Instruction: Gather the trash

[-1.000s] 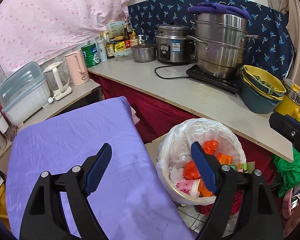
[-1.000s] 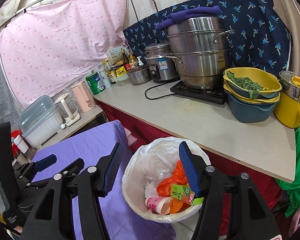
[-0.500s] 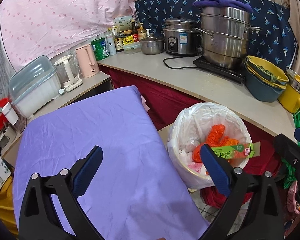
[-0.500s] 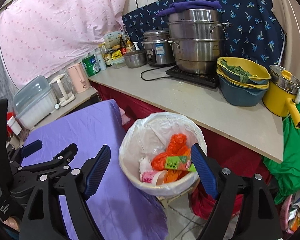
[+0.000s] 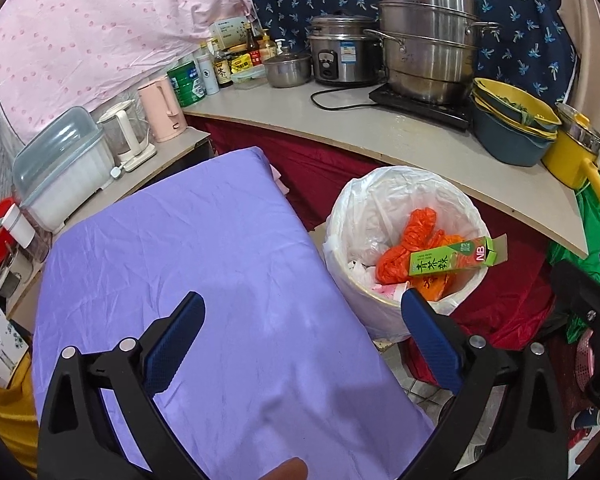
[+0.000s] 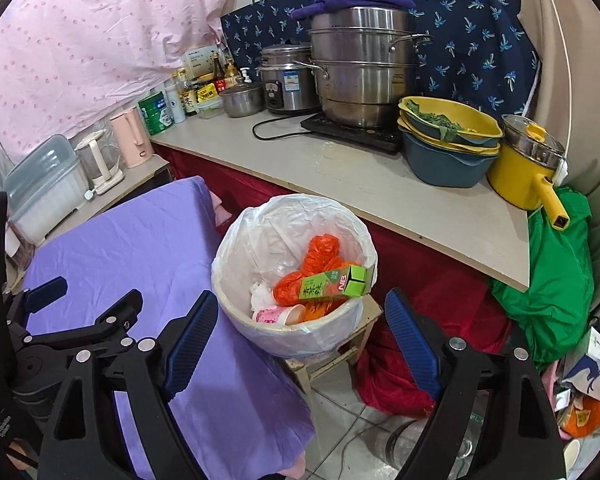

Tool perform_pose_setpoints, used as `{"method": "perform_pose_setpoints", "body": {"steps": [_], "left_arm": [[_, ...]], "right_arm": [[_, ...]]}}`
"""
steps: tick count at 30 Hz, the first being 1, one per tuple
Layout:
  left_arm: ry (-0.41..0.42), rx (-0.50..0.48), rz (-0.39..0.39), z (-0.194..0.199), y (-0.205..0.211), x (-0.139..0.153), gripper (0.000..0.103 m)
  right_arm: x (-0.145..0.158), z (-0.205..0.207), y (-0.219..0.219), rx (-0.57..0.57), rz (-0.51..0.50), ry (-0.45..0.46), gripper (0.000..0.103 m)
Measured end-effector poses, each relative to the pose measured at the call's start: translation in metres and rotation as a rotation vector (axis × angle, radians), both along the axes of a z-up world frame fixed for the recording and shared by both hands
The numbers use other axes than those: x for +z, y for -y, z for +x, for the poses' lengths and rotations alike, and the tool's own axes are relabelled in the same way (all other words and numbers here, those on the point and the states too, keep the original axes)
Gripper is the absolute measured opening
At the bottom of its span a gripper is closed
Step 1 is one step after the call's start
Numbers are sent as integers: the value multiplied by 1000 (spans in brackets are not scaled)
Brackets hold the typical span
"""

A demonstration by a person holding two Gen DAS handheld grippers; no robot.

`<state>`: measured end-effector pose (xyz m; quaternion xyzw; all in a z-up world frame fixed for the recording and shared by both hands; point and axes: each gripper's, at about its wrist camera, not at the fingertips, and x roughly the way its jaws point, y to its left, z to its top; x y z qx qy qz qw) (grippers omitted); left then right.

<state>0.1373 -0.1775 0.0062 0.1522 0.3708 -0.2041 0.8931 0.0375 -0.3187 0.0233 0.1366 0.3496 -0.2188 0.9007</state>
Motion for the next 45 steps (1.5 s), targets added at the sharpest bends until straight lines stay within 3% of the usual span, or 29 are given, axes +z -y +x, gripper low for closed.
{"method": "perform_pose_setpoints", "body": {"steps": [45], "left_arm": [[-85, -9, 39, 4, -4, -22, 94]], "right_arm": [[-27, 7, -14, -16, -15, -65, 82]]}}
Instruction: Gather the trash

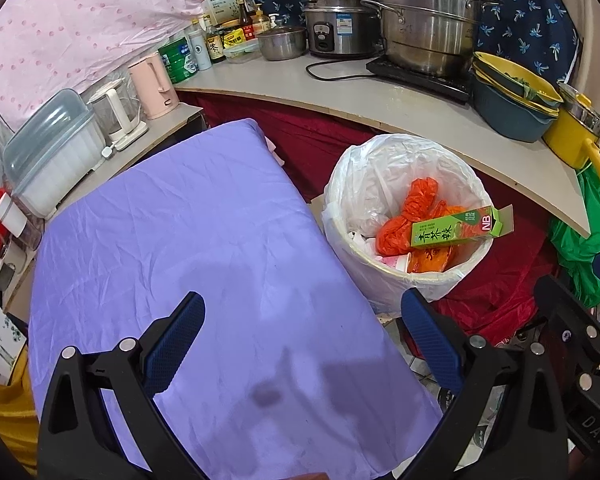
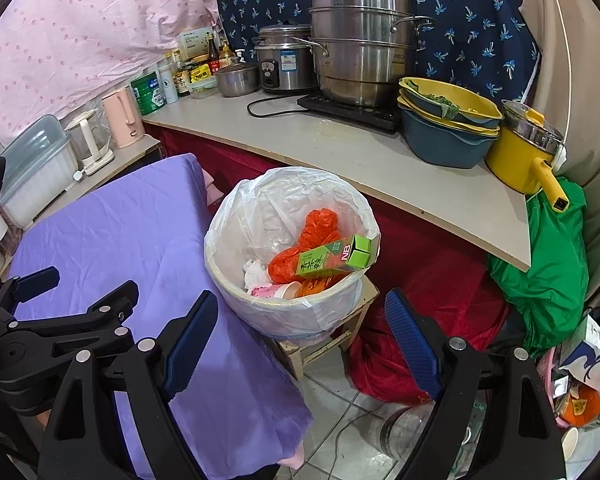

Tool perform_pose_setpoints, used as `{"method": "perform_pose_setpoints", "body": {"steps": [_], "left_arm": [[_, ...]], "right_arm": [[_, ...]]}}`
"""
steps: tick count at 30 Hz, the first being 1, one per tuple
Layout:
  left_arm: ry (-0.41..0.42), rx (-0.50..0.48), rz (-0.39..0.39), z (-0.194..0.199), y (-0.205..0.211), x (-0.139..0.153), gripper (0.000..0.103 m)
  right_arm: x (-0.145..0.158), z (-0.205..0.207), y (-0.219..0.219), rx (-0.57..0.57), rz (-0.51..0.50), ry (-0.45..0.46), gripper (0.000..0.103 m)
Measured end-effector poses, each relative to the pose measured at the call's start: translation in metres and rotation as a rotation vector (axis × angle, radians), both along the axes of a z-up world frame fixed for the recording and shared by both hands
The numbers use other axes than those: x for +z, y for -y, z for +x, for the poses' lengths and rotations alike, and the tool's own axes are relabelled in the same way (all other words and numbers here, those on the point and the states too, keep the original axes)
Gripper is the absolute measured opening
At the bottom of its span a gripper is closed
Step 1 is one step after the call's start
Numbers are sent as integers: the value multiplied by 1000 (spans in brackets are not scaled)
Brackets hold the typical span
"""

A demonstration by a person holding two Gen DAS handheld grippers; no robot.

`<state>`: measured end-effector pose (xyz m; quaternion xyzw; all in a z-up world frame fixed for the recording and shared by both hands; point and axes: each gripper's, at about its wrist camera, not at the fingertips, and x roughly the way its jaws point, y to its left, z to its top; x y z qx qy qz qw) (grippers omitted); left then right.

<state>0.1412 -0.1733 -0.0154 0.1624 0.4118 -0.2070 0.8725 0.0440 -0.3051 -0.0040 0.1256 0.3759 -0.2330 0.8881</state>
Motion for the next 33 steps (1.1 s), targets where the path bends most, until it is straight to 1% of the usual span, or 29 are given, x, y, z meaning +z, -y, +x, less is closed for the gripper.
{"method": "perform_pose_setpoints", "body": {"steps": [11, 33], "left_arm": [[23, -1, 2, -6, 2, 0, 94], [23, -2, 8, -8, 1, 1, 94]], "right_arm": [[-7, -2, -1, -3, 6, -7, 82], [-12, -9, -2, -7, 16, -1, 82]]}}
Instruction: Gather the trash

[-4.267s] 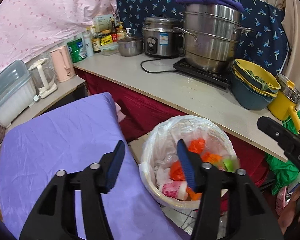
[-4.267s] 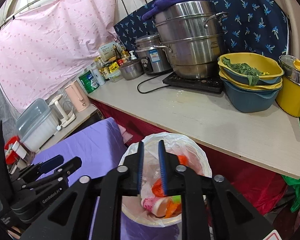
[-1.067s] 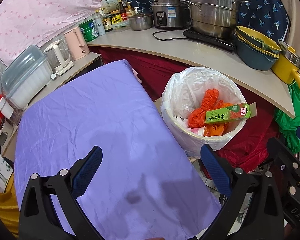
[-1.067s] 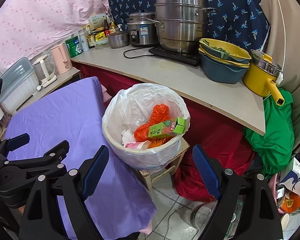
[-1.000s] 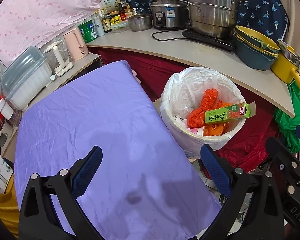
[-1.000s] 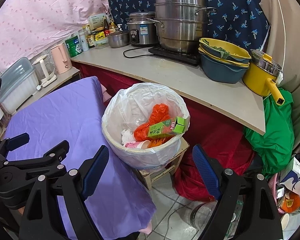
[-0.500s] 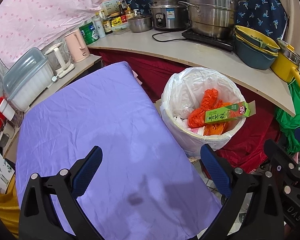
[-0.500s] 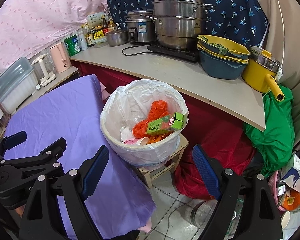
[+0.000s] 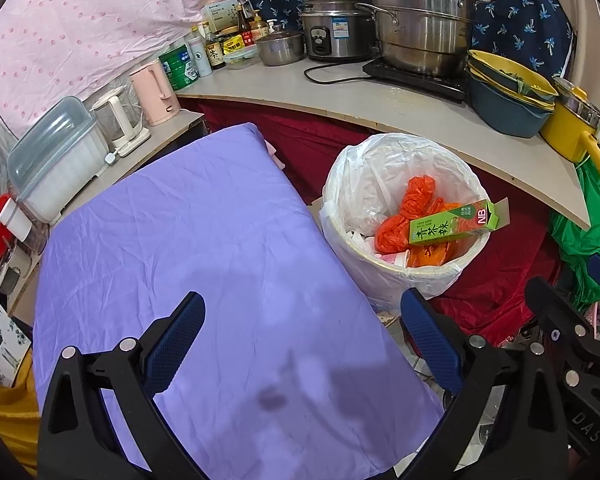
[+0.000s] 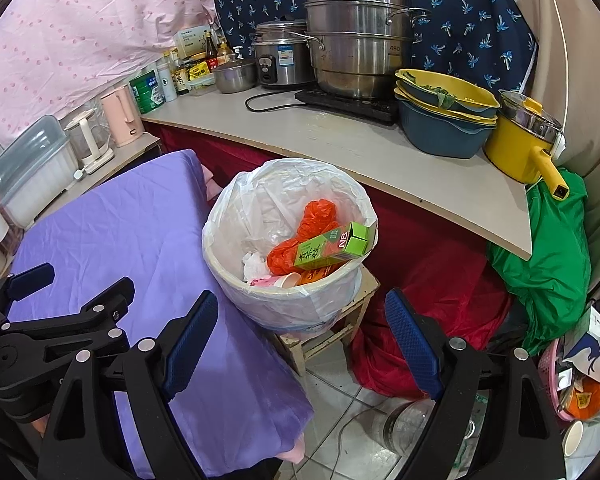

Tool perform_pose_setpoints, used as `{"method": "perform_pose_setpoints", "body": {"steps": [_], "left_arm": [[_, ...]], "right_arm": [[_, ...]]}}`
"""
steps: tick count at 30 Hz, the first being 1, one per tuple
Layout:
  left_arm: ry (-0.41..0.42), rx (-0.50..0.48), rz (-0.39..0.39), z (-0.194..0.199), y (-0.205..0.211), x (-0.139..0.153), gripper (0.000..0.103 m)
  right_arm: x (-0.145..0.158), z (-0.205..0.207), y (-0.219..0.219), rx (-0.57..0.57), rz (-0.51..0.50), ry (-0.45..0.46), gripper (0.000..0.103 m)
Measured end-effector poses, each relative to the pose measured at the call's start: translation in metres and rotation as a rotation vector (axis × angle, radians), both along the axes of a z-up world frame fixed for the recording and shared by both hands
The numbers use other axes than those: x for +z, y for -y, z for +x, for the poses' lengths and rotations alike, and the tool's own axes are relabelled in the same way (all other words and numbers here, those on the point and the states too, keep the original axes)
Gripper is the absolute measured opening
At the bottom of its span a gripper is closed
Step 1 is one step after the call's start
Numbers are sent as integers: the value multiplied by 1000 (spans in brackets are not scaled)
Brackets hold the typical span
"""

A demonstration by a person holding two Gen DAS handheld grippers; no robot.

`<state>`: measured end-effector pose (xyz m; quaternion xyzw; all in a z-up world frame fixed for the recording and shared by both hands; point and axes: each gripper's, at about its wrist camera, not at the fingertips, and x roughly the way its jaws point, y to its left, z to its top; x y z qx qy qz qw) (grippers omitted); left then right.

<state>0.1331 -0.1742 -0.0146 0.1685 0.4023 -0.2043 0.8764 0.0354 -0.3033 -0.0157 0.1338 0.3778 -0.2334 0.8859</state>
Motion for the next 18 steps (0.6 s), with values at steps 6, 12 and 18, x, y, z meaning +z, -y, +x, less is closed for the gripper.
{"method": "perform_pose_setpoints", "body": {"steps": [6, 12, 18], "left_arm": [[4, 1, 0, -4, -2, 0, 94], [1, 4, -1, -6, -4, -1, 94], [-3, 4, 3, -5, -7, -3, 94]], "right_arm": [[-1, -2, -2, 0, 1, 3, 82], [-1, -1, -5, 3, 0, 1, 82], [-2, 2, -8, 9, 5, 3, 82]]}}
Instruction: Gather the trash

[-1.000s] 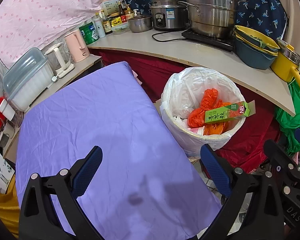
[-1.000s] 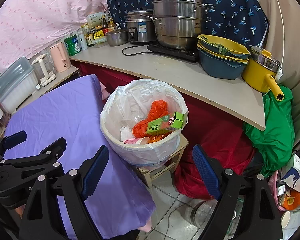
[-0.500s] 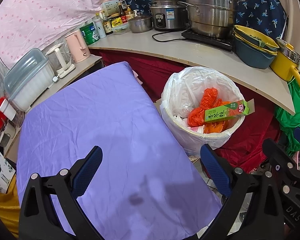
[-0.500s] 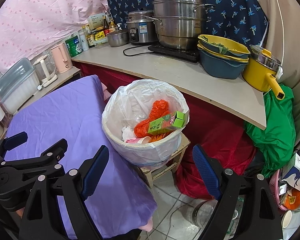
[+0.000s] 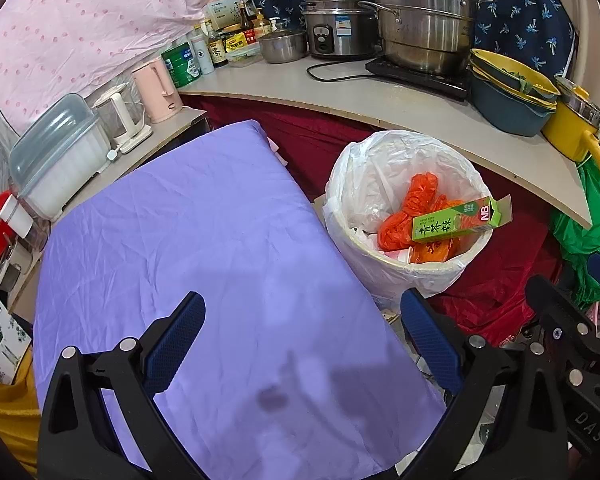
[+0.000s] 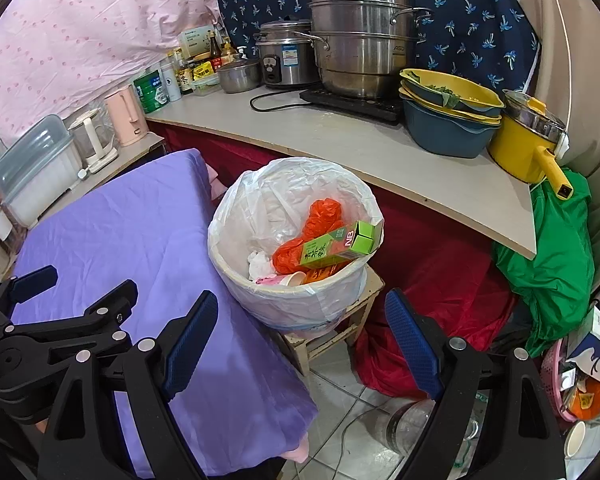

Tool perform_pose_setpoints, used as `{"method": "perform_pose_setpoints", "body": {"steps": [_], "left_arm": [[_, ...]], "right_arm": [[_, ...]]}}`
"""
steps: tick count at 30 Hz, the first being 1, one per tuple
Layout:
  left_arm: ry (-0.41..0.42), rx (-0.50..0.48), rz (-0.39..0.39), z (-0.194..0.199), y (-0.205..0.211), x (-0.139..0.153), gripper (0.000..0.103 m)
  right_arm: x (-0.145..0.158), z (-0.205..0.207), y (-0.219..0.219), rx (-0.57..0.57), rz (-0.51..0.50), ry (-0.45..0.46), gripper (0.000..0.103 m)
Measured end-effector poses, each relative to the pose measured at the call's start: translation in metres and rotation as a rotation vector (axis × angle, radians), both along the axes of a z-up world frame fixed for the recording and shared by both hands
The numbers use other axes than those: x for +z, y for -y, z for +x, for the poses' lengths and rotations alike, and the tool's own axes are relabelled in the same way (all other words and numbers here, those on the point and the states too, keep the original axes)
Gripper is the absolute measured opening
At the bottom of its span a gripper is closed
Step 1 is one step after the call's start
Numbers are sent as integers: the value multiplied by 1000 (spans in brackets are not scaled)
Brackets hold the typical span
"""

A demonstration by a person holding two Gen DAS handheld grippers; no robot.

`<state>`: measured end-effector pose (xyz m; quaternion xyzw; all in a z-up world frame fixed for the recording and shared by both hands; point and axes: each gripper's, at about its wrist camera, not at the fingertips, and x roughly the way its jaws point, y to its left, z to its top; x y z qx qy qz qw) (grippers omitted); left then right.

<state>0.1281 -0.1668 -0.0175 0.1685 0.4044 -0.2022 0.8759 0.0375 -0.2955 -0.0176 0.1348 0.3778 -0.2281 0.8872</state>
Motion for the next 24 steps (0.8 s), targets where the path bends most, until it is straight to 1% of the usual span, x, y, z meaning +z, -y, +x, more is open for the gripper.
{"method": "perform_pose_setpoints", "body": {"steps": [24], "left_arm": [[-6, 3, 18, 3, -1, -9, 94]], "right_arm": [[-9, 4, 6, -4, 24, -13, 85]]}}
